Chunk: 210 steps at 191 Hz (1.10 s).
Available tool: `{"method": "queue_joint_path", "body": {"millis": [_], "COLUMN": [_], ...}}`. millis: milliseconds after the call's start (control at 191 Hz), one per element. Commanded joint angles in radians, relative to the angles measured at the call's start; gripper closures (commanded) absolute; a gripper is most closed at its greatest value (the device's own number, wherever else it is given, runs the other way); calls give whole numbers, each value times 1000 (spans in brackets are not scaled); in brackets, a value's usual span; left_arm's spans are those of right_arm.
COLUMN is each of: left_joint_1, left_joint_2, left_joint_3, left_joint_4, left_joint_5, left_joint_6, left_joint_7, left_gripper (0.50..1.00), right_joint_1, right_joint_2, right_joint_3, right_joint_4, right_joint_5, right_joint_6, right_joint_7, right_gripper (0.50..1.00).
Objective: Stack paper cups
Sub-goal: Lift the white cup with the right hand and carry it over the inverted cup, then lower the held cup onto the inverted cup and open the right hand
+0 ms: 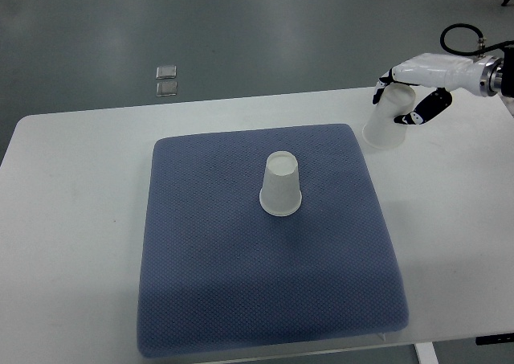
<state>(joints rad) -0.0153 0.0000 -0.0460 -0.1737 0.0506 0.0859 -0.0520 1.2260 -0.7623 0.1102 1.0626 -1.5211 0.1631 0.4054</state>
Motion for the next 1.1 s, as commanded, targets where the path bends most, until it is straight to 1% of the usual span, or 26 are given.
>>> {"method": "queue_joint_path", "body": {"millis": [0,100,309,441,525,698,792,923,1096], "left_joint_1": [0,0,0,0,0,0,0,0,0], "left_joint_2": [0,0,0,0,0,0,0,0,0], "left_joint_3": [0,0,0,0,0,0,0,0,0], "left_joint_4": [0,0,0,0,0,0,0,0,0], "left_joint_5": [0,0,0,0,0,0,0,0,0], "left_joint_6": [0,0,0,0,0,0,0,0,0], "left_joint_7": [0,0,1,0,0,0,0,0,0], "left_gripper": [500,500,500,500,500,500,500,500,500], "right_joint_1": [47,87,164,184,182,147,138,110,109], "right_joint_2": [0,5,35,73,112,178,192,201,207], "right_joint_3": [0,0,0,0,0,-3,-3,-3,-3], "right_joint_4": [48,105,194,214,211,160,137,132,122], "right_joint_5": [30,79,151,203,202,174,170,162,156], "right_joint_6": [27,53,141,176,170,145,141,139,139], "right_joint_7": [3,4,4,4,3,-5,-5,-5,-3], "right_gripper": [973,969,963,961,961,961,961,961,961]}}
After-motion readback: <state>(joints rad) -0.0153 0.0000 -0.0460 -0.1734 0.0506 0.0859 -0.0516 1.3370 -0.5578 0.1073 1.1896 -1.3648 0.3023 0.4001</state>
